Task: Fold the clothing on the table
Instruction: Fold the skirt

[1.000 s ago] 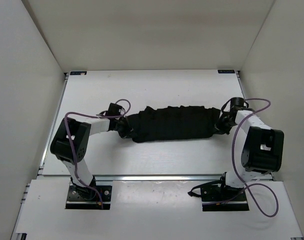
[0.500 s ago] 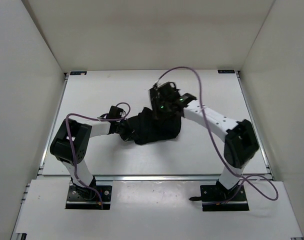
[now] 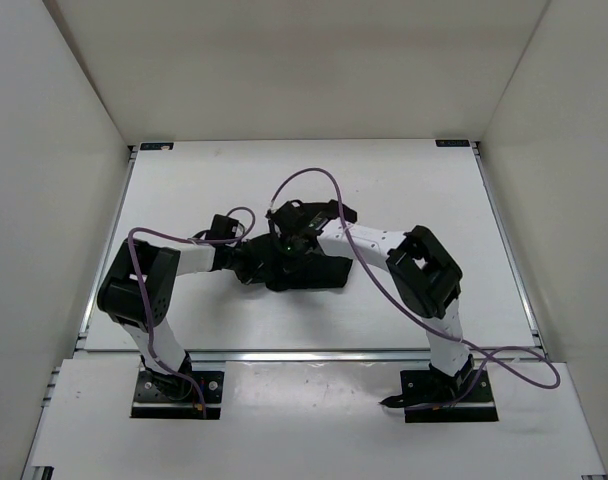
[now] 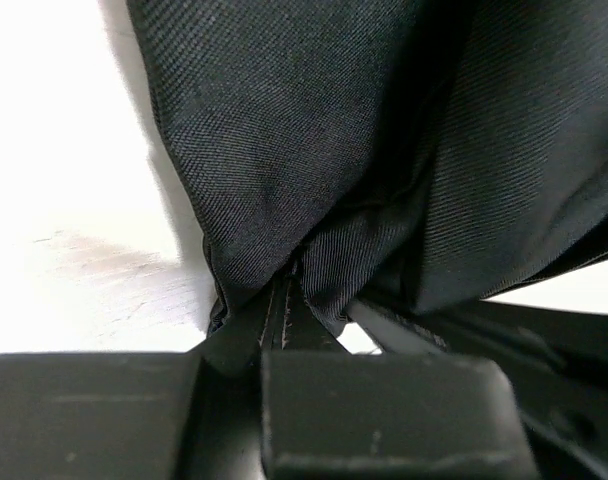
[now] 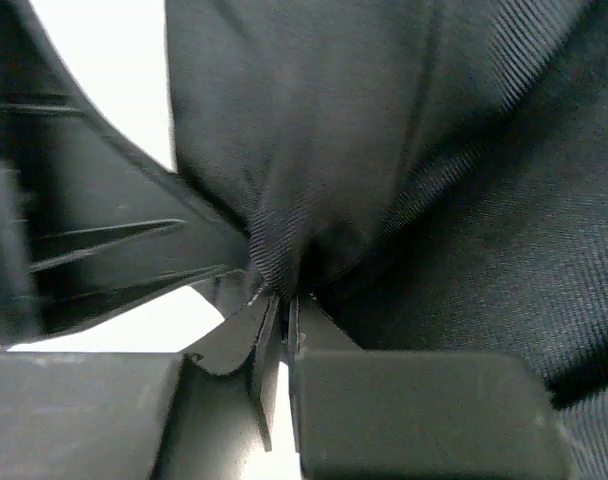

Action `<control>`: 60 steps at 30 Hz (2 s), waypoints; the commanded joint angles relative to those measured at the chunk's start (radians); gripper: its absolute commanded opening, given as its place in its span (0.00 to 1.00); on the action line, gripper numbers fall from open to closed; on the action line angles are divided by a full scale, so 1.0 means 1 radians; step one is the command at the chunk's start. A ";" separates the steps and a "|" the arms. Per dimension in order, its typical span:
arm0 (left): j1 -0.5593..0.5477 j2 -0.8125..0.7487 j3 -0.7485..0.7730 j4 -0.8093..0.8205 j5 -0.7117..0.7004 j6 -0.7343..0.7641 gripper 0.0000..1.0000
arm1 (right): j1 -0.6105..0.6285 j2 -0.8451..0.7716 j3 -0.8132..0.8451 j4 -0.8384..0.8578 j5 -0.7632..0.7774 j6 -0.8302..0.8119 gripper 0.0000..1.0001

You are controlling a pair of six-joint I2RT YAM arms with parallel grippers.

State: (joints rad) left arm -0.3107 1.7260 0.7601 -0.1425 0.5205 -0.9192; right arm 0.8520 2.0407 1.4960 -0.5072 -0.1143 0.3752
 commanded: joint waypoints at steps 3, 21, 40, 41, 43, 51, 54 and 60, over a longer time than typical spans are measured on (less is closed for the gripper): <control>0.013 0.015 -0.042 -0.065 -0.062 0.063 0.03 | 0.048 -0.051 0.070 0.058 0.005 -0.056 0.00; 0.130 -0.135 -0.137 0.000 0.035 0.010 0.42 | 0.071 0.012 0.205 -0.166 0.027 -0.099 0.24; 0.194 -0.310 -0.228 0.068 0.013 -0.072 0.56 | 0.032 -0.294 0.069 -0.311 0.271 -0.071 0.53; 0.202 -0.330 -0.213 0.020 -0.005 -0.054 0.56 | 0.032 -0.281 0.064 -0.288 0.289 -0.084 0.63; 0.200 -0.350 -0.194 -0.012 -0.078 -0.021 0.57 | 0.025 -0.245 0.082 -0.266 0.291 -0.090 0.67; 0.127 -0.149 -0.064 -0.074 -0.169 0.045 0.57 | -0.010 0.041 0.289 -0.341 0.289 -0.048 0.68; 0.113 -0.094 -0.042 -0.077 -0.194 0.052 0.41 | -0.024 0.136 0.365 -0.379 0.263 -0.030 0.56; 0.123 -0.045 -0.039 -0.072 -0.183 0.074 0.01 | 0.005 0.080 0.371 -0.372 0.239 -0.027 0.00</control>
State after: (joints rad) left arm -0.1986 1.6531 0.7296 -0.1757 0.4049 -0.8837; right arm 0.8326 2.2055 1.8305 -0.8825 0.1303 0.3382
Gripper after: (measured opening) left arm 0.053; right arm 0.008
